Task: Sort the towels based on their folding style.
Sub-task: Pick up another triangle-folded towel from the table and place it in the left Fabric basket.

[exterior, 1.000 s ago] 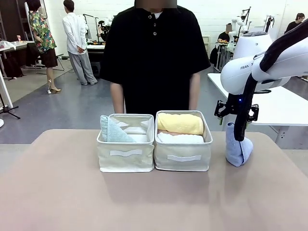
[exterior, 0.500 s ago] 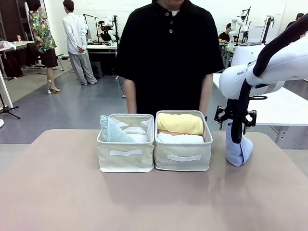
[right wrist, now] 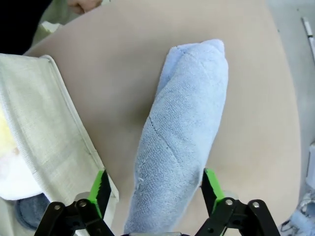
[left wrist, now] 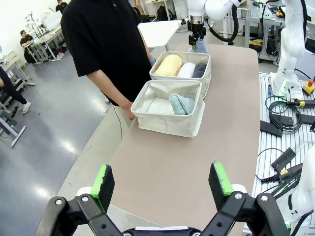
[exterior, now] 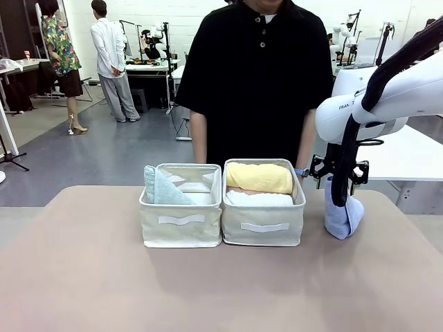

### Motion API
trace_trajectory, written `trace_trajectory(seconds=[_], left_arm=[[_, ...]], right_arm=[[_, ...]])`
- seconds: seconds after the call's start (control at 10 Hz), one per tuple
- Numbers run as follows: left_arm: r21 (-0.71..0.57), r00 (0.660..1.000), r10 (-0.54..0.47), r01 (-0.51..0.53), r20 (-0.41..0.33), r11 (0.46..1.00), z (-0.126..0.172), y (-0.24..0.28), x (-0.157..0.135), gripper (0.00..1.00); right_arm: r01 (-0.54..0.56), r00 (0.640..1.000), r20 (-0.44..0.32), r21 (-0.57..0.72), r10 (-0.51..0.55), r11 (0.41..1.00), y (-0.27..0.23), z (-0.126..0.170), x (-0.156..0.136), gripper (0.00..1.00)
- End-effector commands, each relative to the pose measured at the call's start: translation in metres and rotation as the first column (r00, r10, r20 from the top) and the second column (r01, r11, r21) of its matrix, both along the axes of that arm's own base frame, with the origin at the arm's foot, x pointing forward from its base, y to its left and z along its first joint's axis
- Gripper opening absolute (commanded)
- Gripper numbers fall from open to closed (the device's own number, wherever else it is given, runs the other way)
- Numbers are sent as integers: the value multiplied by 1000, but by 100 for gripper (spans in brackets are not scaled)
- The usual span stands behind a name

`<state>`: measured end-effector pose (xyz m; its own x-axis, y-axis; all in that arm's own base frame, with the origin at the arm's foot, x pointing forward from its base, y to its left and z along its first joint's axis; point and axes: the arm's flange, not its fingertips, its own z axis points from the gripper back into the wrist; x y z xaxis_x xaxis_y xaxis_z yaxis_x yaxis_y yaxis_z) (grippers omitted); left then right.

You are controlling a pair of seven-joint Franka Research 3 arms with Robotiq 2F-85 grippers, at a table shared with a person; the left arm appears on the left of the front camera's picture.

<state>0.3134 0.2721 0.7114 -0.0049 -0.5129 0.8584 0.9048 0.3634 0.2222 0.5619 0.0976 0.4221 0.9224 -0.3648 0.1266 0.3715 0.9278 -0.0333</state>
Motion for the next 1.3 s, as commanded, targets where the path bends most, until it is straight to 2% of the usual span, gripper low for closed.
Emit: trace_trajectory(seconds=[0.0,0.1,0.2,0.4,0.5,0.6,1.0,1.1,1.2], left_arm=[[-13,1000,-6,6,9,1000,2,0,-1,100],[-13,1000,-6,6,9,1000,2,0,-1,100],[-13,1000,-6,6,9,1000,2,0,-1,100],[-13,1000,-6,6,9,1000,2,0,-1,100],[-13,1000,-6,6,9,1000,2,0,-1,100],[-13,1000,-6,6,9,1000,2,0,-1,100],[-13,1000,-6,6,9,1000,2,0,-1,100],[-13,1000,-6,6,9,1000,2,0,-1,100],[-13,1000,-6,6,9,1000,2,0,-1,100]], right_arm=[[-11,1000,-24,37,11,999,3,0,7,46],[-12,999,-34,44,14,999,2,0,7,10],[-12,999,-37,46,14,999,0,-1,8,0],[-18,999,-49,48,20,999,-1,-1,8,0],[-21,998,-52,47,23,999,-1,-1,8,7],[-25,998,-55,46,28,999,-1,-1,7,0],[-58,995,-74,48,61,997,-3,-1,6,0],[-151,977,-141,53,157,987,2,8,0,0],[-315,908,-270,63,320,947,15,55,-26,0]])
